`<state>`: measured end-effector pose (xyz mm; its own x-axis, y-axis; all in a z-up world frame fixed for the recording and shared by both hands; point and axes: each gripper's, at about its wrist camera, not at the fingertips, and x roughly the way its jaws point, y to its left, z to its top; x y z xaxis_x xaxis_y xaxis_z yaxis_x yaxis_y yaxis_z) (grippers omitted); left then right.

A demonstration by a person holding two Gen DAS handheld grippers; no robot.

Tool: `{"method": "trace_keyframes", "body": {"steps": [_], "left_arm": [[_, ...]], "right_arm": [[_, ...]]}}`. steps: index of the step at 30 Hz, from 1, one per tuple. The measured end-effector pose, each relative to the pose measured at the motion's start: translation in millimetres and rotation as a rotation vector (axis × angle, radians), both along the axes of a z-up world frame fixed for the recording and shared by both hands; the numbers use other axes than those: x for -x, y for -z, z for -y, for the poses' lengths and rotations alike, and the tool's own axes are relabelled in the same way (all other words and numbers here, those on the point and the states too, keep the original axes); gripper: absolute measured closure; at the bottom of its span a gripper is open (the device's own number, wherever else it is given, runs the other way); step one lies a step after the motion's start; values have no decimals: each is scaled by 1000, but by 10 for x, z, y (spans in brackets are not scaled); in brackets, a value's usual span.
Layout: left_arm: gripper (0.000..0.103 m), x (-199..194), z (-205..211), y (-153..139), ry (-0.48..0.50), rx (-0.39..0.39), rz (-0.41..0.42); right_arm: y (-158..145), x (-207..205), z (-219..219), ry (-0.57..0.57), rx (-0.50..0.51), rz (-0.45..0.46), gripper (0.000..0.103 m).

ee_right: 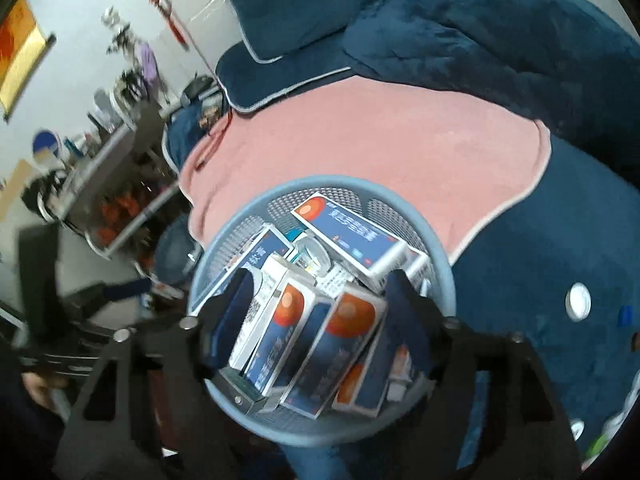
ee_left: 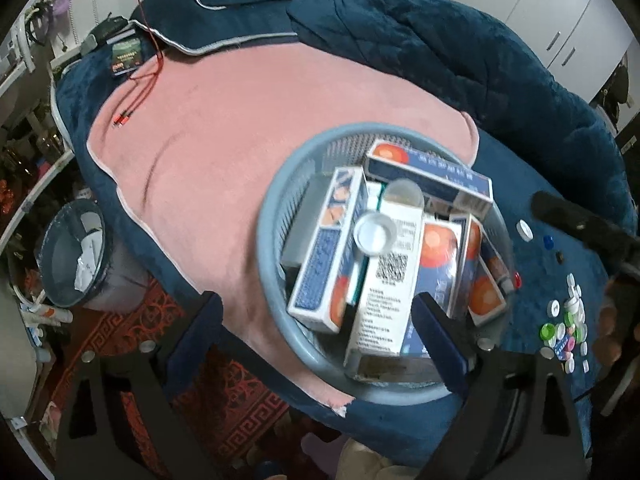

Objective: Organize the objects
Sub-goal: 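Move both grippers to the blanket and grasp a blue ointment tube with the right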

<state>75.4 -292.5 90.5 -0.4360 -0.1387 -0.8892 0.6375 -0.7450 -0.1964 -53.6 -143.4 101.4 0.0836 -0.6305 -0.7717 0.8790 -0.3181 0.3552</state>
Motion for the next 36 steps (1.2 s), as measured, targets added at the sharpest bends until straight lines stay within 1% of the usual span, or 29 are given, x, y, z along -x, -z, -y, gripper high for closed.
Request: {"method": "trace_keyframes", "body": {"steps": [4, 6, 8, 9, 10, 11, 12, 14, 15, 18, 20, 21, 22, 24, 26, 27, 28, 29, 30, 33, 36], "left_arm": [[7, 41, -103, -60, 15, -3, -25], [6, 121, -204, -140, 41, 13, -43], [5, 223, -340, -210, 76, 32, -62], [4, 288, -439, -243, 99, 40, -75], [3, 355, -537, -273, 122, 49, -85], [1, 444, -677, -299, 157, 61, -94], [1, 513, -781, -312, 186, 68, -101], [1, 685, -1052, -312, 259, 80, -110], [1, 751, -1163, -293, 285, 81, -106], [1, 940, -1486, -180, 365, 64, -83], [1, 1001, -1659, -113, 402, 58, -71], [1, 1016, -1704, -93, 409, 57, -69], [1, 1028, -1735, -82, 408, 60, -66], [1, 1006, -1717, -87, 378, 79, -54], [1, 950, -1596, -108, 336, 96, -44], [1, 910, -1539, -127, 320, 105, -41], [1, 869, -1478, -145, 303, 116, -37], [1, 805, -1395, -175, 285, 136, -29], [1, 762, -1345, -193, 273, 149, -21], [1, 592, -1171, -235, 246, 183, 6], [1, 533, -1071, -226, 237, 208, 30]], "right_arm": [[-84, 96, -283, 64, -12, 5, 32], [-147, 191, -458, 117, -9, 13, 32], [-161, 287, -624, 174, -26, 30, 30], [-142, 358, -755, 217, -43, 50, 22], [-125, 395, -865, 245, -55, 63, 9], [-94, 441, -1037, 285, -66, 78, 5], [-54, 490, -1162, 320, -75, 90, 0], [13, 623, -1472, 381, -96, 106, 0], [57, 720, -1695, 434, -110, 113, 0], [182, 969, -2171, 556, -130, 152, 0], [290, 1058, -2321, 596, -153, 164, 0], [331, 1050, -2344, 595, -158, 153, 0], [369, 1027, -2321, 581, -164, 138, 0], [464, 957, -2182, 503, -178, 109, 0], [592, 818, -1919, 370, -191, 81, 1], [678, 708, -1694, 281, -207, 51, 6], [741, 637, -1535, 221, -220, 26, 11], [819, 577, -1403, 170, -236, 4, 23], [925, 507, -1213, 109, -255, -18, 30], [1139, 412, -895, 15, -272, -38, 30], [1244, 369, -645, -52, -264, -77, 30]]}}
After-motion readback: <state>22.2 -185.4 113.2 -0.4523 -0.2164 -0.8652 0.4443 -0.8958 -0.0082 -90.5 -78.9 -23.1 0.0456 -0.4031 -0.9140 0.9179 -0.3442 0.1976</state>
